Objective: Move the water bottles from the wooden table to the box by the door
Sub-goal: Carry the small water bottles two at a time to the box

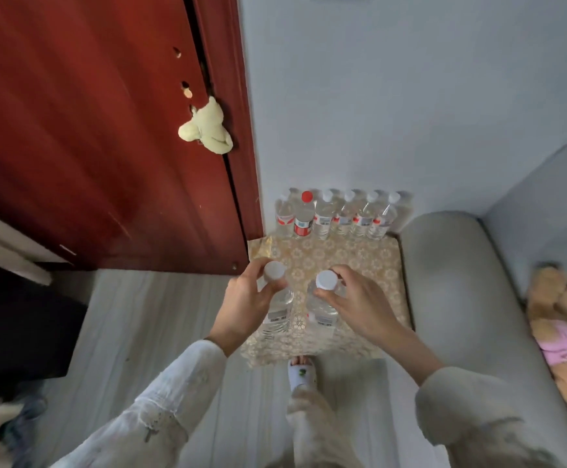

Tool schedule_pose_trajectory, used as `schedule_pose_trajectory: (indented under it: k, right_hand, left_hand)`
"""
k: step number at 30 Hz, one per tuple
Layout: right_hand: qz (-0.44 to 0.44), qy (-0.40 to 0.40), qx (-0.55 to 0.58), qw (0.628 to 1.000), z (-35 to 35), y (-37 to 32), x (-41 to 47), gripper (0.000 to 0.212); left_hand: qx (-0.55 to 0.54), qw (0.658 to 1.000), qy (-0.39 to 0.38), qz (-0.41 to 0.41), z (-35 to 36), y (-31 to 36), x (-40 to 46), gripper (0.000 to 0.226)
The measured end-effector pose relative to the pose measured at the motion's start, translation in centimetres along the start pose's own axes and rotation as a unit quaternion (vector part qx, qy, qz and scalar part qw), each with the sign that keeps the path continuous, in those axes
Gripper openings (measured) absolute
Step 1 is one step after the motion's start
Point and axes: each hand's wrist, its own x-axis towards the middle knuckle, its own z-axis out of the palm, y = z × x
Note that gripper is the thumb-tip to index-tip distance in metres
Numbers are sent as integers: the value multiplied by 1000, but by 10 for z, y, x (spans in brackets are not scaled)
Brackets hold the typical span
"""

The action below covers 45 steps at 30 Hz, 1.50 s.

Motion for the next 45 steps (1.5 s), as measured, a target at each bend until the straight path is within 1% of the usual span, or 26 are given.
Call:
schedule_pose_trajectory:
  k: [2, 5, 9, 12, 16, 18, 22, 27, 30, 32, 34, 36, 39, 41, 43, 45]
  right_hand:
    - [9, -35, -28, 999, 4, 18, 41, 46]
    - [19, -91, -47, 995, 12, 47, 98, 45]
    - [23, -152, -70, 986, 29, 83, 165, 42]
    - [36, -179, -44, 982, 47, 102, 205, 33]
    - [74, -174, 7, 982, 67, 119, 245, 33]
    - [98, -171, 41, 980, 74, 126, 260, 34]
    - [111, -191, 54, 974, 83, 134, 280, 38]
    - [132, -207, 65, 967, 91, 136, 297, 37]
    - [142, -217, 61, 964, 93, 143, 304, 38]
    - [153, -218, 72, 961, 97, 148, 304, 36]
    - [164, -198, 91, 962, 103, 150, 301, 32]
    - [175, -171, 114, 963, 107, 150, 300, 33]
    - [180, -169, 151, 957, 108, 143, 298, 46]
    - [175, -167, 166, 956, 103, 137, 293, 49]
    - [178, -149, 175, 957, 94, 128, 285, 54]
    - [187, -121, 180, 958, 85, 114, 274, 52]
  left_hand:
    - [36, 999, -12, -28, 12, -6, 39, 32]
    - [92, 992, -52, -74, 31, -18, 97, 36]
    - [151, 978, -105, -98, 56, -42, 169, 33]
    - [145, 976, -111, -115, 76, -60, 215, 34]
    - [116, 973, -102, -171, 99, -81, 257, 41]
    - [104, 973, -92, -185, 109, -88, 271, 42]
    - [100, 972, -88, -196, 122, -96, 287, 39]
    - [85, 972, -91, -198, 135, -106, 301, 44]
    - [54, 972, -83, -214, 144, -112, 304, 40]
    - [39, 974, -62, -215, 148, -113, 304, 36]
    - [29, 978, -35, -205, 151, -112, 306, 33]
    - [26, 978, -26, -204, 151, -111, 307, 36]
    - [25, 977, -48, -207, 148, -111, 302, 45]
    - [18, 974, -68, -215, 142, -109, 295, 54]
    - [6, 969, -75, -233, 132, -104, 285, 59]
    - [-11, 966, -66, -248, 118, -97, 267, 59]
